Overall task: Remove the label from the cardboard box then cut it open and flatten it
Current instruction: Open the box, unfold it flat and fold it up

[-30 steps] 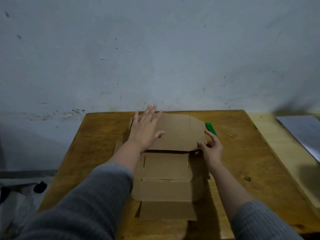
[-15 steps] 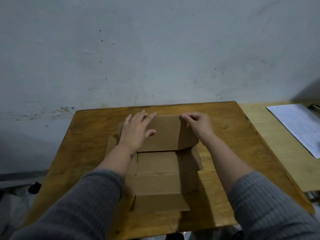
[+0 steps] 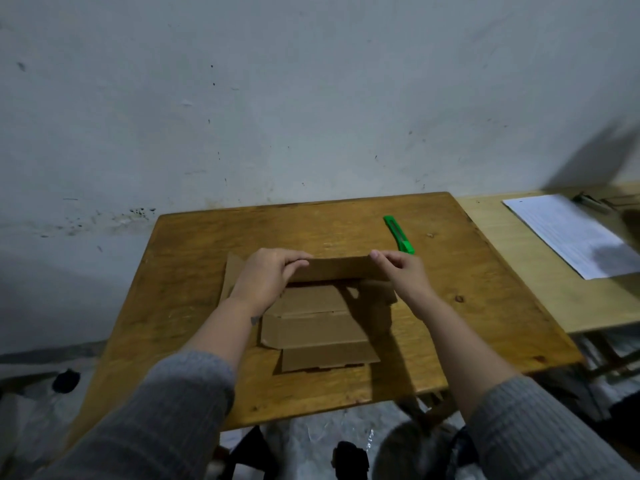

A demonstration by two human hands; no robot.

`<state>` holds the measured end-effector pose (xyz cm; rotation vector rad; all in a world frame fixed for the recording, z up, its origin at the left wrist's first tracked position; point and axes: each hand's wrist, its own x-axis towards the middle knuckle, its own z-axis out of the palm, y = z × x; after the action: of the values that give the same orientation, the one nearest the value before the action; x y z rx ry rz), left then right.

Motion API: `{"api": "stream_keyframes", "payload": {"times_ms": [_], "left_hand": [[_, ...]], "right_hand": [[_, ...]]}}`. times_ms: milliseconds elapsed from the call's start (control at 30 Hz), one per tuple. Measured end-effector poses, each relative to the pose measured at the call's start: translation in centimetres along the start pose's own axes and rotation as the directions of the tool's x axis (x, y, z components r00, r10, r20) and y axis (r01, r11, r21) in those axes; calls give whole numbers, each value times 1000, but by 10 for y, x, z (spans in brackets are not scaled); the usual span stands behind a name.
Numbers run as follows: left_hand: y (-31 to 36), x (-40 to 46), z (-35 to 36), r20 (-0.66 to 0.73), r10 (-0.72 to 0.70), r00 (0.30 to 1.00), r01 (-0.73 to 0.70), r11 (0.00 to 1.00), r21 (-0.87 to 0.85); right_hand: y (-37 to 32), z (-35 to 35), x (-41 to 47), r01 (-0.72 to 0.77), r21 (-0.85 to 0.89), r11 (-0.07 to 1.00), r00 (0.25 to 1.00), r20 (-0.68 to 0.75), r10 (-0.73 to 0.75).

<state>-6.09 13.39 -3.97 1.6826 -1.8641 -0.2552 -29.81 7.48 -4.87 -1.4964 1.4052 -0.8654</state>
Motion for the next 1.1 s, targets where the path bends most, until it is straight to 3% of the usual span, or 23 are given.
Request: {"api": "stream_keyframes", "payload": {"times_ms": [233,333,433,567,667,867,1100], "left_hand": [[-7,-41,8,229,38,973,-35,999,-16],[-10,-57,16,266,98,959,-105,994,9],[-15,-67,24,310,145,940,-177,981,79],[-15,-69,30,363,96,927,-157,977,144],[-15,-55,34,333,25,942,-98,974,203],[-38,-30,46,544,-216,811,-74,884,462],[-55,-24,61,561,-265,784,-41,880,473]], "right_hand": [[34,10,-40,-103,-34,994,994,30,104],[48,19,-44,-10,-280,960,1000,-11,7],[56,22,-46,42,-575,817,998,63,-8],[67,25,-53,116,-722,682,988,156,-3],[75,26,-56,131,-743,656,983,181,10],[84,22,-53,148,-721,677,982,190,-13],[87,14,-18,197,-685,702,964,264,-13]]}}
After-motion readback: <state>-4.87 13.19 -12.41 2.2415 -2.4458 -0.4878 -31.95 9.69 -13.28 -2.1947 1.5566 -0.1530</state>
